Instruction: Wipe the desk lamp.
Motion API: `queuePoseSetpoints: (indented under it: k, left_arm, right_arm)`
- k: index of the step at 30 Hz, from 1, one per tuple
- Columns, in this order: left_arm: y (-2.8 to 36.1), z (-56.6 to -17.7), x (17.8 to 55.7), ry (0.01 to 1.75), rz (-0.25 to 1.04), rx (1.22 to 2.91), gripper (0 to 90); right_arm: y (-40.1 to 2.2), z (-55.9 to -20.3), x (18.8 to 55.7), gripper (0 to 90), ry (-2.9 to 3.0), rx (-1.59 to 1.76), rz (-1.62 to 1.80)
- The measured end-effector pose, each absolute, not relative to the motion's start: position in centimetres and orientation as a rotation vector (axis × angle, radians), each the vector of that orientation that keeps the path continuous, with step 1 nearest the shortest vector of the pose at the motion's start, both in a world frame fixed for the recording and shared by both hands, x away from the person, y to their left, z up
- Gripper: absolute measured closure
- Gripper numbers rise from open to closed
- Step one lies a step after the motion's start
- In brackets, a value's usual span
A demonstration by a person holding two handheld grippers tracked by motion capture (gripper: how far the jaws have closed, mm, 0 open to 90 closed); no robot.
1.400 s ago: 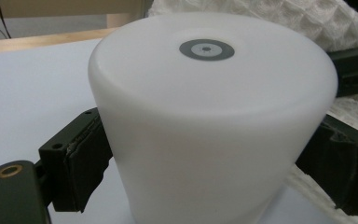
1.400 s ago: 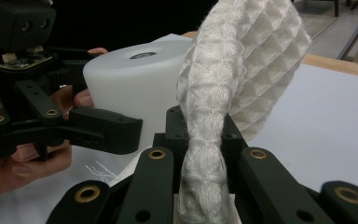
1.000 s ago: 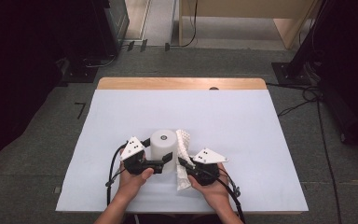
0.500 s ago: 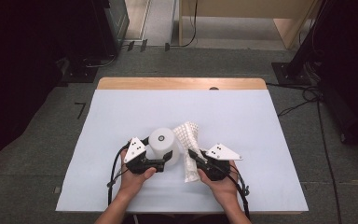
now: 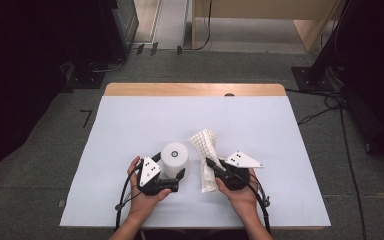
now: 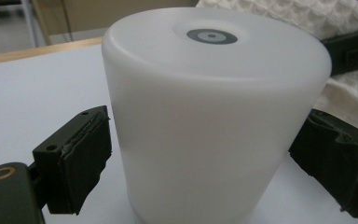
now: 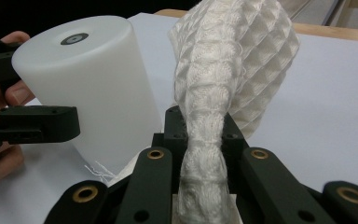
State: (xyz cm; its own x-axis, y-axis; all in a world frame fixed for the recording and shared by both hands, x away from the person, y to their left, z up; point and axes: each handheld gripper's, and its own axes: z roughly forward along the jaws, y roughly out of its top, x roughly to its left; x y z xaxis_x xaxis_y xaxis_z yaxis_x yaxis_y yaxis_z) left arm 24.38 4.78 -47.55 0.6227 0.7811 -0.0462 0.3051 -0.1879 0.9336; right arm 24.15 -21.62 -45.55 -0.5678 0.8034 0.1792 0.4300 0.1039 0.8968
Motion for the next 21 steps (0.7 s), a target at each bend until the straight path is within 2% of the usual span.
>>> queuePoseSetpoints:
  k: [5, 9, 13, 15, 18, 21]
  left_arm:
    - [3.2, -47.4, 24.3, 0.966, 0.619, 1.774, 6.4]
    - [2.9, -47.6, 25.1, 1.007, 0.592, 1.799, 3.8]
    - [3.1, -47.5, 25.3, 0.99, 0.586, 1.797, 7.4]
    - [3.5, -47.3, 25.6, 0.979, 0.562, 1.793, 8.1]
    - [4.9, -47.0, 26.1, 0.938, 0.43, 1.737, 8.3]
    - [5.6, -46.4, 26.3, 0.9, 0.358, 1.712, 8.3]
  right_arm:
    - [-21.5, -45.6, 24.2, 78.8, 2.039, 1.21, 1.455]
    - [-21.3, -46.0, 24.0, 78.6, 2.059, 1.218, 1.446]
    - [-20.7, -46.7, 23.9, 78.6, 2.096, 1.216, 1.428]
    - [-20.3, -47.0, 23.8, 78.6, 2.117, 1.21, 1.418]
    - [-19.6, -47.2, 23.7, 78.6, 2.138, 1.199, 1.412]
    - [-18.9, -47.4, 23.5, 78.7, 2.158, 1.18, 1.41]
